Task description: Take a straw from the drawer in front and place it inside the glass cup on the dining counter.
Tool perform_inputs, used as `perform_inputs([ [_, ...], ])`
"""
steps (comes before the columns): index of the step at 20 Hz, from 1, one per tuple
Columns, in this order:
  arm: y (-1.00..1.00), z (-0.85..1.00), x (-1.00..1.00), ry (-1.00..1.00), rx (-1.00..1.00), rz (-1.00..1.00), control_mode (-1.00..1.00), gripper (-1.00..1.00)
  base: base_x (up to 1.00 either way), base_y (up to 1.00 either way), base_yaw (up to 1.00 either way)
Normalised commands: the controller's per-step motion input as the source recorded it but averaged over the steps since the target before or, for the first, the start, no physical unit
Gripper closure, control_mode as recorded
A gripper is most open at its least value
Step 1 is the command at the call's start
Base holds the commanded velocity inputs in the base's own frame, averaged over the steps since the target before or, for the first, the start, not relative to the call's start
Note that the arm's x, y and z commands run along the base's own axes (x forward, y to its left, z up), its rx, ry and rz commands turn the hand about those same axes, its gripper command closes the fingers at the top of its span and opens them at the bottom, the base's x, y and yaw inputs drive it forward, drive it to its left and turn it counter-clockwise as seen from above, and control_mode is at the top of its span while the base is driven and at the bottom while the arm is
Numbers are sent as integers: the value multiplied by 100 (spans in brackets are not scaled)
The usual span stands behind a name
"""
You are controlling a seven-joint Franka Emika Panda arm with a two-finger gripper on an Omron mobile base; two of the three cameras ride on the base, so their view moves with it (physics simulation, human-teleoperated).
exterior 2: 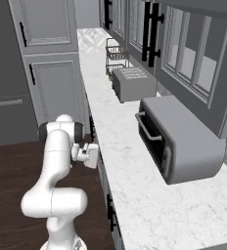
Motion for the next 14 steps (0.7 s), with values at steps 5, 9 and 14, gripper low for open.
perform_inputs([
  [5,-49,0,-33,-12,0,0,-100,-100,0,0,0],
  [9,-45,0,-23,-11,2,1,-100,-100,0,0,0],
  [14,-7,0,-2,-4,9,5,-100,100,0,0,0],
])
